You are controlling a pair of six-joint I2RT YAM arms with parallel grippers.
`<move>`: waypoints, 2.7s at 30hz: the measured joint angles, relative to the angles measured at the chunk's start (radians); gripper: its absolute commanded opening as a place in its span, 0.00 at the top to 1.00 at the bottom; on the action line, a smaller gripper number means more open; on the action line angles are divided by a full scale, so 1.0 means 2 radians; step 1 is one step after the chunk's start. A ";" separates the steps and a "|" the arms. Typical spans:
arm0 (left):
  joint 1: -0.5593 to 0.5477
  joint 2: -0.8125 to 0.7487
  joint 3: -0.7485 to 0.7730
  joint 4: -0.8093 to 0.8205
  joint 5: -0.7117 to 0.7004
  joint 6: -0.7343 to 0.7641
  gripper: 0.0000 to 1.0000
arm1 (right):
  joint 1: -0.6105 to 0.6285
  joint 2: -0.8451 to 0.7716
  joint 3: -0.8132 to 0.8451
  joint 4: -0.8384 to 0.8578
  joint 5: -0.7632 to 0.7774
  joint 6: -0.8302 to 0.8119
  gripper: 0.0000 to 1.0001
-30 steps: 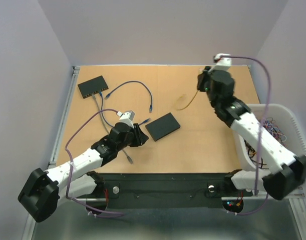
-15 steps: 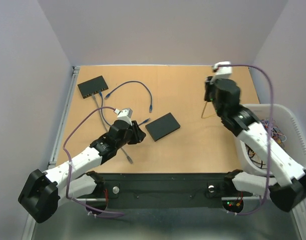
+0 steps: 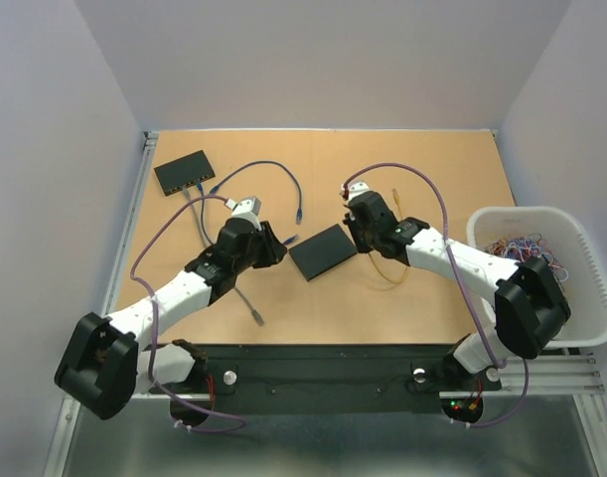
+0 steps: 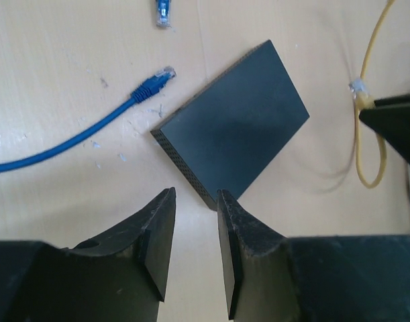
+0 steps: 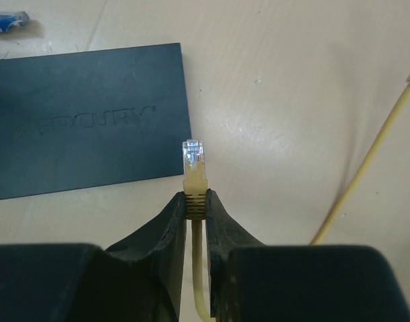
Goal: Insert the plug into the switch port
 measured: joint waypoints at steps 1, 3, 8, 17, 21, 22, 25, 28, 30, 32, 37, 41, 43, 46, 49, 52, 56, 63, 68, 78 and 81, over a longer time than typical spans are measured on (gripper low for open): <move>0.004 0.011 0.005 0.004 0.003 0.001 0.59 | 0.004 0.002 -0.004 0.006 -0.004 0.004 0.99; 0.011 0.034 0.014 0.014 0.008 0.002 0.59 | 0.011 0.000 -0.018 0.018 -0.011 0.012 1.00; 0.019 0.099 0.034 0.046 0.015 0.002 0.60 | 0.029 -0.020 -0.074 0.043 -0.044 0.038 0.99; 0.034 0.224 0.059 0.098 0.035 0.002 0.62 | 0.103 -0.064 -0.162 0.099 -0.066 0.111 1.00; 0.036 0.237 0.061 0.117 0.046 0.001 0.62 | 0.126 -0.055 -0.184 0.135 -0.066 0.139 0.99; 0.036 0.239 0.062 0.120 0.047 0.001 0.62 | 0.126 -0.053 -0.191 0.145 -0.065 0.144 1.00; 0.036 0.253 0.067 0.130 0.053 0.000 0.62 | 0.126 -0.049 -0.210 0.168 -0.058 0.160 0.99; 0.036 0.262 0.072 0.141 0.059 0.001 0.62 | 0.126 -0.049 -0.222 0.186 -0.049 0.171 1.00; 0.036 0.266 0.072 0.149 0.063 0.000 0.62 | 0.126 -0.049 -0.229 0.199 -0.044 0.178 1.00; 0.036 0.267 0.071 0.152 0.066 0.000 0.62 | 0.126 -0.049 -0.235 0.213 -0.042 0.182 1.00; 0.036 0.264 0.048 0.184 0.078 -0.008 0.62 | 0.126 -0.050 -0.256 0.245 -0.040 0.191 1.00; 0.036 0.238 0.005 0.207 0.090 -0.019 0.62 | 0.126 -0.050 -0.266 0.259 -0.041 0.192 1.00; 0.036 0.210 -0.022 0.206 0.097 -0.023 0.62 | 0.126 -0.050 -0.266 0.264 -0.041 0.193 0.99; 0.036 0.166 -0.049 0.181 0.096 -0.023 0.62 | 0.126 -0.050 -0.267 0.272 -0.042 0.193 1.00; 0.036 0.134 -0.049 0.156 0.086 -0.021 0.62 | 0.127 -0.047 -0.267 0.282 -0.046 0.195 0.99; 0.036 0.119 -0.041 0.142 0.075 -0.018 0.62 | 0.131 -0.047 -0.268 0.290 -0.046 0.194 0.99; 0.036 0.121 -0.020 0.130 0.061 -0.009 0.63 | 0.141 -0.048 -0.270 0.291 -0.047 0.194 1.00; 0.036 0.170 -0.002 0.156 0.069 -0.002 0.63 | 0.147 -0.050 -0.278 0.301 -0.046 0.195 1.00; 0.036 0.212 -0.002 0.178 0.089 -0.002 0.62 | 0.148 -0.049 -0.278 0.311 -0.046 0.194 0.99; 0.036 0.246 -0.002 0.217 0.109 -0.003 0.62 | 0.152 -0.032 -0.277 0.320 -0.046 0.194 1.00; 0.036 0.246 -0.002 0.225 0.111 -0.003 0.62 | 0.153 -0.027 -0.274 0.320 -0.046 0.194 1.00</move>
